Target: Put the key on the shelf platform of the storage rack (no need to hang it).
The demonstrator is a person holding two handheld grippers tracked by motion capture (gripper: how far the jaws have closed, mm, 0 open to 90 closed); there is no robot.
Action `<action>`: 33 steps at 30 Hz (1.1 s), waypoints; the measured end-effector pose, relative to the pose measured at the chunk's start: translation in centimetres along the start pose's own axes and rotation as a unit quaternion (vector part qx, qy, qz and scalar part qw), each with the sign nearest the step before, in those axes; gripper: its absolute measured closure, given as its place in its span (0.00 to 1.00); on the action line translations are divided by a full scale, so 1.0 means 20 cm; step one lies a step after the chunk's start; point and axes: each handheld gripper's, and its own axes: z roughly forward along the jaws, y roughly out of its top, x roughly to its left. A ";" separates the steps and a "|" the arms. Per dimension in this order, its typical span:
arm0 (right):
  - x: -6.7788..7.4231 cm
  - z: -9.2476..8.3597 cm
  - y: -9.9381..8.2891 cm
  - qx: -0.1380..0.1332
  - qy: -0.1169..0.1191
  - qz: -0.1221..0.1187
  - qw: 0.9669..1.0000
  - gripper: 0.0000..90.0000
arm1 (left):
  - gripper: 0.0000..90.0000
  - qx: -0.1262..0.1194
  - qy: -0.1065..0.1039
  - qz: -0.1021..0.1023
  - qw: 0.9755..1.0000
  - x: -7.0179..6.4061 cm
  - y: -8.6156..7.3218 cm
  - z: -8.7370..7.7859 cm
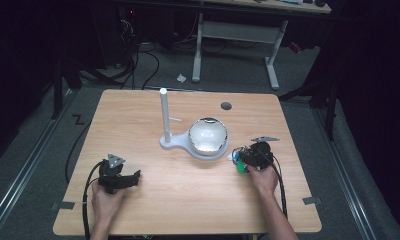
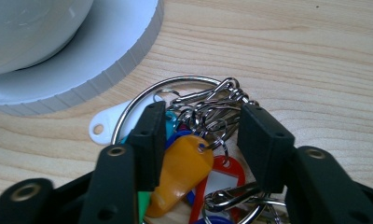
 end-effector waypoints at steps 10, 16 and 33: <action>-0.01 0.00 0.01 0.007 -0.006 -0.004 1.000 0.64 | 0.16 -0.003 -0.004 0.008 1.000 0.01 0.00 0.00; -0.01 0.01 0.02 0.008 0.005 0.001 1.000 0.63 | 0.16 -0.004 -0.003 0.005 1.000 0.00 0.00 0.00; -0.03 -0.01 0.02 0.004 0.008 -0.031 0.999 0.89 | 0.16 -0.004 -0.003 0.006 1.000 0.00 0.00 0.00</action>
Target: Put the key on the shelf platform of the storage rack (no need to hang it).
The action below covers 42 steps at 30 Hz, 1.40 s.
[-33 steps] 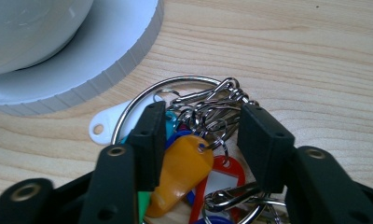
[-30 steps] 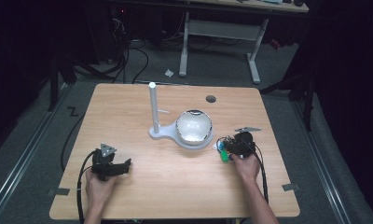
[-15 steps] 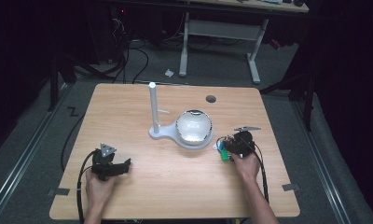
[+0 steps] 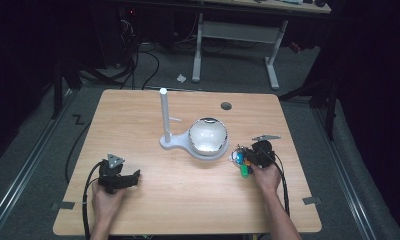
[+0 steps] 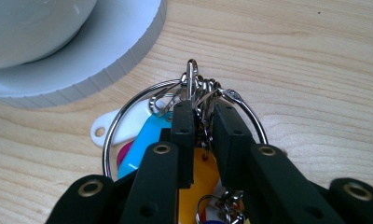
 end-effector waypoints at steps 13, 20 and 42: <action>0.00 -0.05 0.00 -0.023 -0.008 -0.018 1.000 0.92 | 0.17 0.000 0.000 -0.001 1.000 0.00 0.00 0.00; -0.03 -0.12 0.00 -0.041 -0.002 -0.015 0.999 0.92 | 0.17 0.001 0.000 -0.001 1.000 0.00 0.00 0.00; -0.08 -0.36 0.03 -0.097 0.012 -0.012 0.995 0.93 | 0.17 0.001 -0.001 0.000 1.000 0.00 0.00 0.00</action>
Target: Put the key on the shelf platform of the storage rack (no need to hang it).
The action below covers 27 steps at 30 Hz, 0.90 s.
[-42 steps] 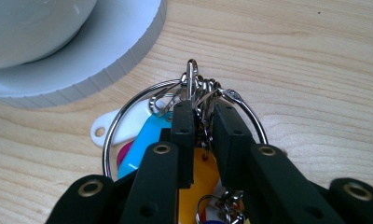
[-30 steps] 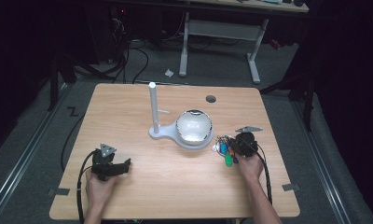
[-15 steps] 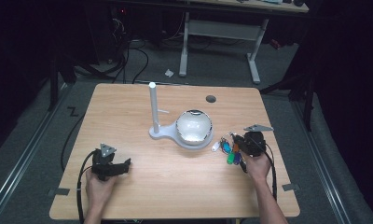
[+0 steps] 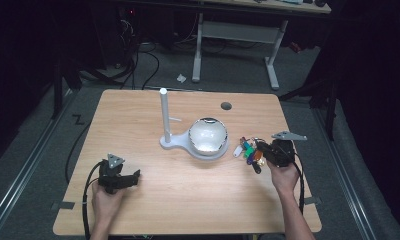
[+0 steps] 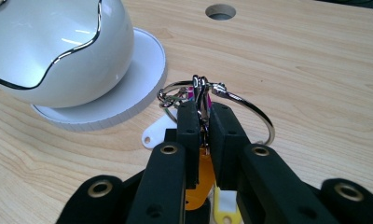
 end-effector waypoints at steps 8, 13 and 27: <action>0.00 -0.08 0.04 -0.020 0.001 -0.010 1.000 0.93 | 0.17 0.001 0.001 -0.002 1.000 0.00 0.00 0.00; 0.00 -0.14 0.07 -0.032 0.005 -0.018 0.999 0.93 | 0.17 0.001 -0.001 0.000 1.000 0.00 0.00 0.00; 0.04 -0.25 0.16 -0.060 0.020 -0.039 0.997 0.93 | 0.17 0.001 -0.002 0.001 1.000 0.00 0.00 0.00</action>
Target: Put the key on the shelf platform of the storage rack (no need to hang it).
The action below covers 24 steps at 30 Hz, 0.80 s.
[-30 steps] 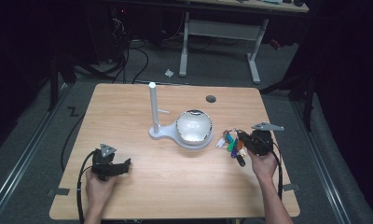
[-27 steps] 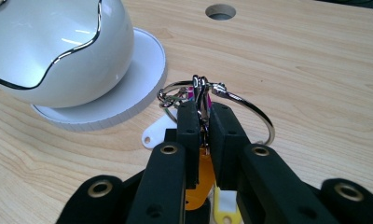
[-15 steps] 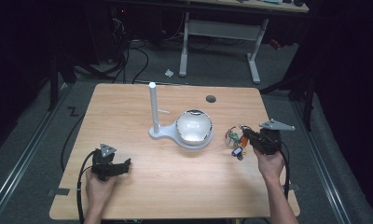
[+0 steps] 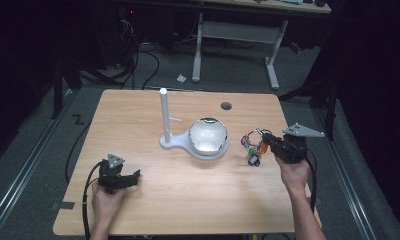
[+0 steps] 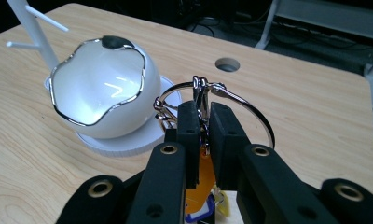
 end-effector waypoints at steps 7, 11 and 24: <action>0.03 -0.04 0.07 -0.014 0.010 -0.012 1.000 0.93 | 0.17 0.000 0.001 -0.001 1.000 0.00 0.00 0.00; 0.05 -0.06 0.10 -0.022 0.017 -0.020 0.999 0.93 | 0.17 0.000 0.001 -0.001 1.000 0.00 0.00 0.00; 0.14 -0.11 0.24 -0.045 0.048 -0.045 0.997 0.93 | 0.17 0.000 0.001 -0.002 1.000 0.00 0.00 0.00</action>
